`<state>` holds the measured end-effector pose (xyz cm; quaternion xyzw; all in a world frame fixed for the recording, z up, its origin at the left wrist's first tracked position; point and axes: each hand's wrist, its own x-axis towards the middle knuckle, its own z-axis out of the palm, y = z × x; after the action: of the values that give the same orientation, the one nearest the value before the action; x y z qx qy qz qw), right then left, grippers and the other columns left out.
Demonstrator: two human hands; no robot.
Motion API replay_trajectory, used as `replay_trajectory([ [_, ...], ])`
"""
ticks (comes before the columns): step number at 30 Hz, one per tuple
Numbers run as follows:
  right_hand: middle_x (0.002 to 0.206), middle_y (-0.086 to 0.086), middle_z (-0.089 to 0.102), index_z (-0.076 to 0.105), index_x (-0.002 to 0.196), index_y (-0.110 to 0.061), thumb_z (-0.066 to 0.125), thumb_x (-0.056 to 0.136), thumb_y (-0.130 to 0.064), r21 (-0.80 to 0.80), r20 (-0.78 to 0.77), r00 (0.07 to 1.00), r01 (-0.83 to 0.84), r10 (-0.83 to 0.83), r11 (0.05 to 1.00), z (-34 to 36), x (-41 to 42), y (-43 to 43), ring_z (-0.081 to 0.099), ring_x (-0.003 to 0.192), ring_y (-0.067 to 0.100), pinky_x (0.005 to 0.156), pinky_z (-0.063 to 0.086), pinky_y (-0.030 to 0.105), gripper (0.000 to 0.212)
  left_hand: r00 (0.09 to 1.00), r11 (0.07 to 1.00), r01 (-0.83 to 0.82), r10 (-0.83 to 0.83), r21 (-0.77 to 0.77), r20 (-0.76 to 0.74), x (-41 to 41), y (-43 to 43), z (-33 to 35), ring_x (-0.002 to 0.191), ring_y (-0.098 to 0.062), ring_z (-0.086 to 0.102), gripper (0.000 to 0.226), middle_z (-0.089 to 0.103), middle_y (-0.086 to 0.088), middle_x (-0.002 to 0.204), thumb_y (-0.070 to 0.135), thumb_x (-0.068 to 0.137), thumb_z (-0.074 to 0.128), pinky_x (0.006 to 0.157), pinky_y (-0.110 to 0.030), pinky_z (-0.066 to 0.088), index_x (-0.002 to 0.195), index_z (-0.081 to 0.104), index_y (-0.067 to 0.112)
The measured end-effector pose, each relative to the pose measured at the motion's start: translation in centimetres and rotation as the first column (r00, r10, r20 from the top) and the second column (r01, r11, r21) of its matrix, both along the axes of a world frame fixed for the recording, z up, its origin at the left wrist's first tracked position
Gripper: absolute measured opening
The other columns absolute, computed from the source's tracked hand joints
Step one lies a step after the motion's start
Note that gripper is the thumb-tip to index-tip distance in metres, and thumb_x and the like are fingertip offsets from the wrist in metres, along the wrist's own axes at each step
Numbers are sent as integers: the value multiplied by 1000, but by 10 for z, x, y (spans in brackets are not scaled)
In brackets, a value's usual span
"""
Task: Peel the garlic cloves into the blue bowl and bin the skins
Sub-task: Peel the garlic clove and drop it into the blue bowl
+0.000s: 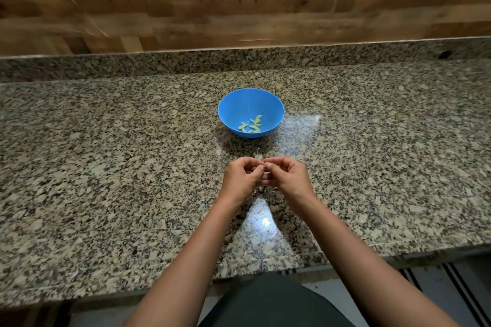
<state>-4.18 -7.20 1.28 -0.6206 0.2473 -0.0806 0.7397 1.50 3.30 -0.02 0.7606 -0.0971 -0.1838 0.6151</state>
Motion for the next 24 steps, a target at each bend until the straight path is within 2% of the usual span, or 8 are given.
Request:
replay_trajectory([
  [3, 76, 13, 63, 64, 92, -1, 56, 91, -1, 20, -11, 1000, 14, -14, 1000, 0, 1, 1, 59, 67, 18, 61, 57, 26, 8, 1000, 1000, -1, 1, 19, 14, 0, 1, -1, 80, -23, 68, 10, 68, -17, 90, 6, 88, 61, 74, -35, 58, 96, 66, 2],
  [8, 72, 12, 61, 64, 91, 2, 56, 90, 2, 37, -30, 999, 12, -11, 999, 1, 3, 1, 57, 61, 17, 60, 55, 23, 8, 1000, 1000, 17, -17, 15, 19, -1, 2, 0, 69, -12, 62, 7, 65, -10, 83, 6, 90, 58, 63, -19, 54, 95, 63, 3],
  [13, 72, 15, 59, 61, 86, 6, 50, 89, 8, 171, -45, 999, -9, 17, 985, 6, 3, -4, 57, 57, 16, 55, 55, 20, 12, 998, 999, 48, -49, -26, -47, -1, 3, -1, 68, -14, 61, 6, 64, -7, 80, 5, 92, 55, 70, -28, 55, 90, 60, 7],
  [16, 71, 15, 59, 60, 83, 7, 49, 89, 11, 238, -52, 999, 11, 1, 971, 7, 2, -4, 57, 51, 13, 52, 54, 19, 13, 997, 998, 65, -64, 8, -34, -3, 2, -1, 69, -15, 61, 7, 64, -9, 84, 5, 92, 54, 69, -26, 55, 94, 60, 4],
  [20, 70, 16, 59, 61, 81, 7, 49, 89, 11, 265, -61, 998, 40, -25, 963, 8, 0, -6, 56, 52, 15, 50, 53, 18, 15, 998, 995, 69, -68, 73, -11, -3, -1, -4, 73, -17, 61, 12, 66, -16, 93, 11, 93, 54, 71, -31, 55, 100, 60, 3],
  [24, 70, 16, 61, 62, 80, 5, 52, 88, 9, 252, -46, 992, 126, -119, 959, 5, 1, 0, 57, 55, 18, 53, 54, 21, 13, 998, 994, -2, -5, 106, 64, -7, -9, -3, 81, -24, 66, 6, 67, -13, 93, 13, 93, 54, 77, -38, 57, 94, 59, 10],
])
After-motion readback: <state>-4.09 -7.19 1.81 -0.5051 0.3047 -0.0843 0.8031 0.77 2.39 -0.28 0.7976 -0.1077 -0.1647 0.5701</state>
